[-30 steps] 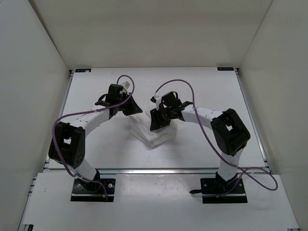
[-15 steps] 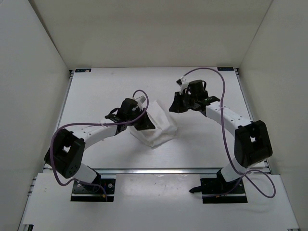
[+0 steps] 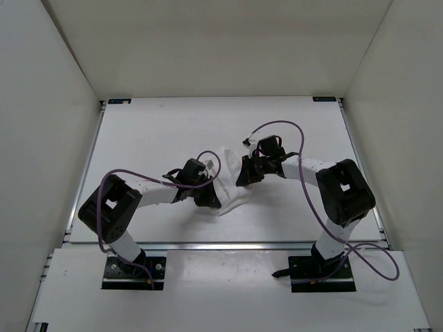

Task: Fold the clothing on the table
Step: Fold the skirt

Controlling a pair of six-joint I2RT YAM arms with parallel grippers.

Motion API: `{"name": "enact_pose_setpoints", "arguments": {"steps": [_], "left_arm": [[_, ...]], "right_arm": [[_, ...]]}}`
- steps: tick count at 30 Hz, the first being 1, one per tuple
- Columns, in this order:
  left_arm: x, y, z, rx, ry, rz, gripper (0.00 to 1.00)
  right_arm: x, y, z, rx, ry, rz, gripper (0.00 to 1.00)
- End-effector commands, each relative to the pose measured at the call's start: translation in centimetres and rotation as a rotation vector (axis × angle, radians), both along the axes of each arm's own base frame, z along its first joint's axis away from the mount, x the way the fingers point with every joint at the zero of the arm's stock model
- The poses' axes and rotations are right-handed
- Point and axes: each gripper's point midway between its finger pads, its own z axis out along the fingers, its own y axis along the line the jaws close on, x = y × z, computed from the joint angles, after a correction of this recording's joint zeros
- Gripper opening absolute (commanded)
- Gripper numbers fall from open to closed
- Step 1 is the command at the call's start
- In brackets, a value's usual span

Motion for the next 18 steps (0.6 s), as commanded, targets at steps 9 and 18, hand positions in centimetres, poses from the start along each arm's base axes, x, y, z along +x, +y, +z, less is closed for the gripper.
{"name": "enact_pose_setpoints", "arguments": {"steps": [9, 18], "left_arm": [[3.8, 0.3, 8.1, -0.022, -0.206, 0.023, 0.42], [8.9, 8.8, 18.5, 0.158, -0.481, 0.177, 0.98]], "right_arm": [[6.3, -0.8, 13.3, 0.143, -0.198, -0.114, 0.57], [8.1, -8.2, 20.5, -0.039, -0.310, -0.315, 0.99]]}}
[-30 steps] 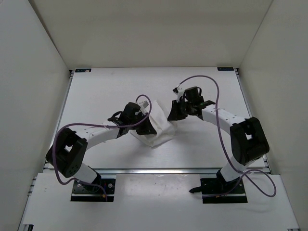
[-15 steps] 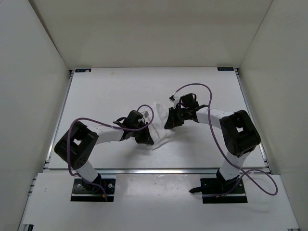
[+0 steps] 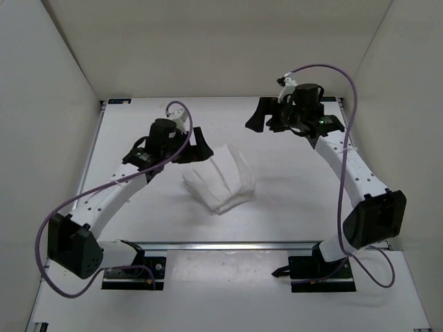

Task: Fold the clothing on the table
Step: Fold the skirt

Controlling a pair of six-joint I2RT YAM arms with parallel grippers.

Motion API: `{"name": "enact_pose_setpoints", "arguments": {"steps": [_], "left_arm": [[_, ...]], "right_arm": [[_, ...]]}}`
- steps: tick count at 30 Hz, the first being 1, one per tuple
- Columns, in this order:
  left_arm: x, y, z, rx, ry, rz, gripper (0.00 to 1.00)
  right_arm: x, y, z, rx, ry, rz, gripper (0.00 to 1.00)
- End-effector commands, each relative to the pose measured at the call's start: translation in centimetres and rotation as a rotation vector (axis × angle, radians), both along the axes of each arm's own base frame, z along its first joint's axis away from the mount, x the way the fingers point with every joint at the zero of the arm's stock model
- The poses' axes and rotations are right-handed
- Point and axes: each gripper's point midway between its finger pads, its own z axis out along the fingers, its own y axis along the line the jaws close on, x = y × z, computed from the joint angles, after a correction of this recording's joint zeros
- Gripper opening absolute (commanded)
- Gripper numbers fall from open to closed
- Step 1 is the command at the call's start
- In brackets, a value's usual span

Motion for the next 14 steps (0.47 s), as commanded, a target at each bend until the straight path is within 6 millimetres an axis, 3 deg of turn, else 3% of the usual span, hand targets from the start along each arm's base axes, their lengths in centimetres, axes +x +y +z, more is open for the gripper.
{"name": "enact_pose_setpoints", "arguments": {"steps": [1, 2, 4, 5, 6, 8, 9, 11, 14], "left_arm": [[0.2, 6.1, 1.1, 0.192, -0.040, 0.106, 0.99], [0.1, 7.3, 0.9, 0.236, -0.043, 0.126, 0.98], [-0.5, 9.6, 1.0, 0.285, -0.050, 0.142, 0.99], [-1.1, 10.7, 0.7, 0.318, -0.046, 0.162, 0.99], [-1.7, 11.5, -0.2, 0.359, -0.033, 0.171, 0.98], [-2.9, 12.6, -0.7, 0.392, -0.038, 0.184, 0.99], [-3.5, 13.1, -1.0, 0.407, -0.031, 0.182, 0.99], [-4.5, 13.5, -2.1, 0.429, -0.001, 0.178, 0.99], [-5.9, 14.1, -3.5, 0.452, 0.039, 0.174, 0.99]], "right_arm": [[-1.4, -4.7, -1.4, -0.098, 0.076, -0.127, 0.99], [-1.6, -5.3, -1.0, -0.101, 0.054, -0.142, 0.99], [-2.6, -7.4, -3.0, -0.130, 0.074, -0.204, 0.99], [-3.0, -7.8, -2.4, -0.114, 0.053, -0.216, 1.00], [-3.6, -8.6, -3.7, -0.109, 0.081, -0.227, 0.99], [-5.3, -8.9, -5.2, -0.086, 0.115, -0.222, 0.99], [-5.5, -9.3, -4.9, -0.076, 0.089, -0.233, 0.99], [-6.6, -9.2, -7.4, -0.071, 0.140, -0.225, 0.99], [-7.5, -8.9, -8.7, -0.076, 0.161, -0.217, 1.00]]}}
